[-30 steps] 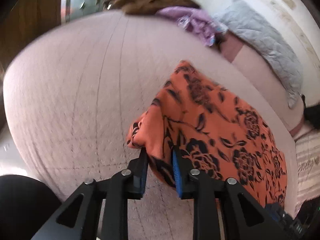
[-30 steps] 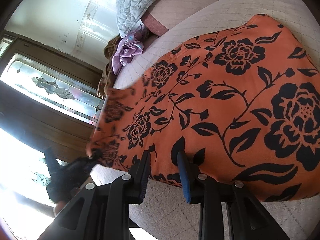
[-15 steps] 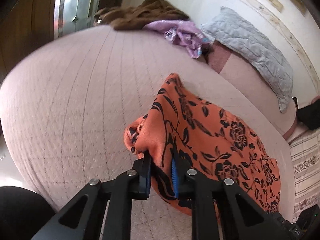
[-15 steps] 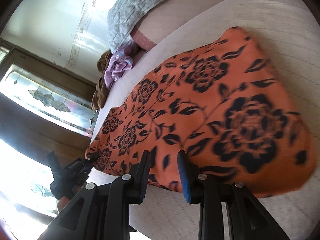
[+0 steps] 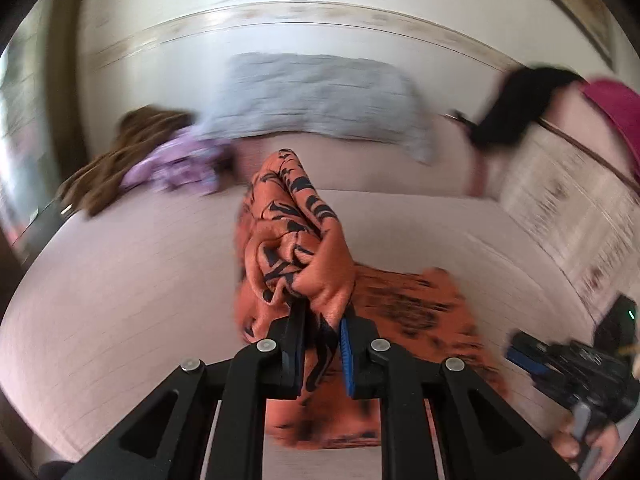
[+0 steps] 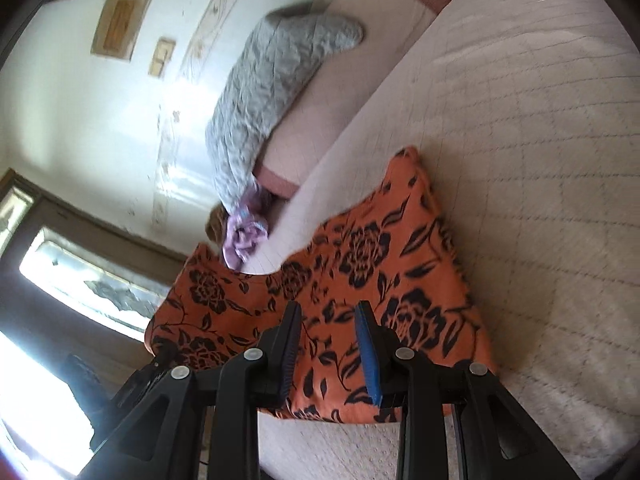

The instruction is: Fold small clothes

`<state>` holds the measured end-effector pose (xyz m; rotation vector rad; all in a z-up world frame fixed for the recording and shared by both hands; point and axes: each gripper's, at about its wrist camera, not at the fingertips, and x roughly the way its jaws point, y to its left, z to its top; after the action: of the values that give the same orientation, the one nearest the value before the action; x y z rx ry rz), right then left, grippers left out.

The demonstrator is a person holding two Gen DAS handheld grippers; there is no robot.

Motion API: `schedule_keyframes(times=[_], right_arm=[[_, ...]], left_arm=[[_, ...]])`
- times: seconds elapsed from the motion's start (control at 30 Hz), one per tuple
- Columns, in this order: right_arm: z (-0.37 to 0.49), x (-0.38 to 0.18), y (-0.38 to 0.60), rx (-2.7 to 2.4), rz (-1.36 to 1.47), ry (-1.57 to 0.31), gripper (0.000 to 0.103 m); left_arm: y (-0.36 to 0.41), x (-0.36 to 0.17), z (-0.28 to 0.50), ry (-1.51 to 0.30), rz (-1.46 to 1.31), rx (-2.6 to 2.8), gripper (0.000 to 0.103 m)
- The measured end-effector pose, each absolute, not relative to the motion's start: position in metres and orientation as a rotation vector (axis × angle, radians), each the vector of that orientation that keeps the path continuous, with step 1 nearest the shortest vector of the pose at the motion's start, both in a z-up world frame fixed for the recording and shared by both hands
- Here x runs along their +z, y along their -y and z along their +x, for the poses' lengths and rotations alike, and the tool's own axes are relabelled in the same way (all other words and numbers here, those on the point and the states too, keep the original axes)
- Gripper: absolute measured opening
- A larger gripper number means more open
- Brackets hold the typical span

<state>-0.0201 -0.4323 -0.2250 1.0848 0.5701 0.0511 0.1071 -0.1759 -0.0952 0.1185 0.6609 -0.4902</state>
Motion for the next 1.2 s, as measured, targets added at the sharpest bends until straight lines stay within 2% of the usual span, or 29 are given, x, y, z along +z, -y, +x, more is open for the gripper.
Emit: schedule_keyframes(times=[0.13,0.17,0.2,0.27,0.33,0.37,0.4,0.43,0.47,0.53,0.63,0.83,1.0,1.1,1.2], right_arm=[[-0.039,-0.226,0.456,-0.004,1.155,-0.492,0.031],[-0.043,-0.227,0.462,-0.014,1.173,-0.476,0.031],[-0.047,-0.228,0.469,-0.024,1.192,-0.463,0.031],[-0.056,-0.234,0.48,-0.053,1.226,-0.447,0.031],[-0.061,-0.243,0.488,-0.071,1.278,-0.446,0.034],[-0.063,-0.248,0.491,-0.066,1.308,-0.45,0.036],[-0.062,-0.25,0.492,-0.063,1.327,-0.453,0.047],[-0.063,-0.251,0.493,-0.056,1.345,-0.452,0.065],[-0.062,-0.25,0.492,-0.044,1.356,-0.442,0.068],[-0.057,-0.241,0.486,0.002,1.332,-0.421,0.068],[-0.039,-0.23,0.467,0.071,1.273,-0.445,0.068],[0.009,-0.24,0.426,0.062,1.167,-0.665,0.068],[0.032,-0.25,0.402,-0.005,1.012,-0.769,0.068],[0.033,-0.245,0.39,0.023,0.908,-0.761,0.03],[0.028,-0.228,0.382,0.009,0.812,-0.71,0.024]], left_arm=[[0.251,-0.12,0.077,-0.674,0.25,-0.635,0.016],[0.267,-0.132,0.074,-0.703,0.295,-0.666,0.019],[0.286,-0.151,0.069,-0.764,0.351,-0.712,0.026],[0.298,-0.17,0.063,-0.857,0.401,-0.773,0.028],[0.289,-0.172,0.056,-0.873,0.372,-0.818,0.03],[0.283,-0.169,0.055,-0.861,0.361,-0.829,0.036],[0.273,-0.162,0.053,-0.834,0.353,-0.832,0.042],[0.261,-0.155,0.053,-0.798,0.355,-0.819,0.045],[0.249,-0.149,0.053,-0.764,0.36,-0.799,0.048],[0.221,-0.134,0.057,-0.71,0.349,-0.761,0.049],[0.182,-0.124,0.078,-0.679,0.323,-0.646,0.059],[0.143,-0.146,0.122,-0.781,0.3,-0.432,0.059],[0.161,-0.179,0.129,-0.851,0.385,-0.433,0.059],[0.169,-0.182,0.123,-0.821,0.425,-0.428,0.059],[0.174,-0.174,0.121,-0.821,0.412,-0.466,0.059]])
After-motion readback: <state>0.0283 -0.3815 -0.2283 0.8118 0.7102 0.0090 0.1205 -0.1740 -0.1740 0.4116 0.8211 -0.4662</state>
